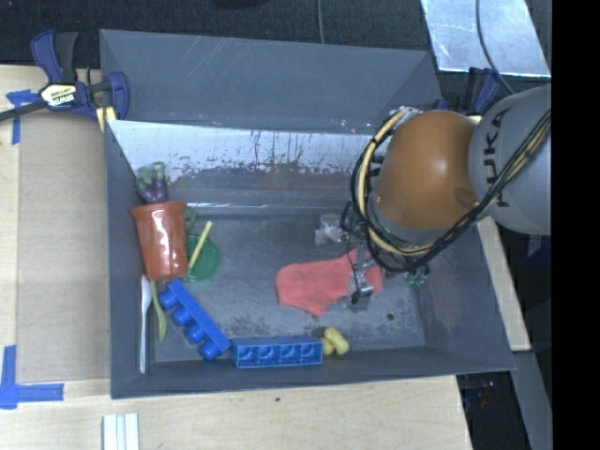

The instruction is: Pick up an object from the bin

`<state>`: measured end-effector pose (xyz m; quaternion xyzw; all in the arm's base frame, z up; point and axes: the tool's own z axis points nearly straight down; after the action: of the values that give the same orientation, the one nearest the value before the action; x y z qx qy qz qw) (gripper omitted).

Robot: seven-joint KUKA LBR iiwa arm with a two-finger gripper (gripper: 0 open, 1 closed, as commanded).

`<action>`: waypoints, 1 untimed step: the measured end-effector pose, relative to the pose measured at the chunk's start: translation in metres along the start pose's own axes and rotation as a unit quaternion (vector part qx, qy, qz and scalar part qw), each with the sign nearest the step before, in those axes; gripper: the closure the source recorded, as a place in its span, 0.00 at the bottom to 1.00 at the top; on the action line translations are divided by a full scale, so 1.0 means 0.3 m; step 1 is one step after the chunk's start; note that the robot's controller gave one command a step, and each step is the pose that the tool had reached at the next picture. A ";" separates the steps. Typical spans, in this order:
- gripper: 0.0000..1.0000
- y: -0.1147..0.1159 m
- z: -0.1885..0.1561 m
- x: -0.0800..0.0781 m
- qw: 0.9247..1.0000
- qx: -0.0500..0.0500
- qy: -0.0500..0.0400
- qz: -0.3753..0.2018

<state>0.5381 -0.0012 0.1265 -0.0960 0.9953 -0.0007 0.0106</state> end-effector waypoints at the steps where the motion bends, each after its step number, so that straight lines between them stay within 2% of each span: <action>1: 0.00 0.065 0.149 -0.027 0.999 0.000 -0.002 0.033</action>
Offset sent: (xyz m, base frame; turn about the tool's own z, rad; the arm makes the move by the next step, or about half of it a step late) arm 0.0201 -0.0054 -0.0565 -0.1416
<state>0.5432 0.0196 0.0819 -0.0626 0.9980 -0.0003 0.0127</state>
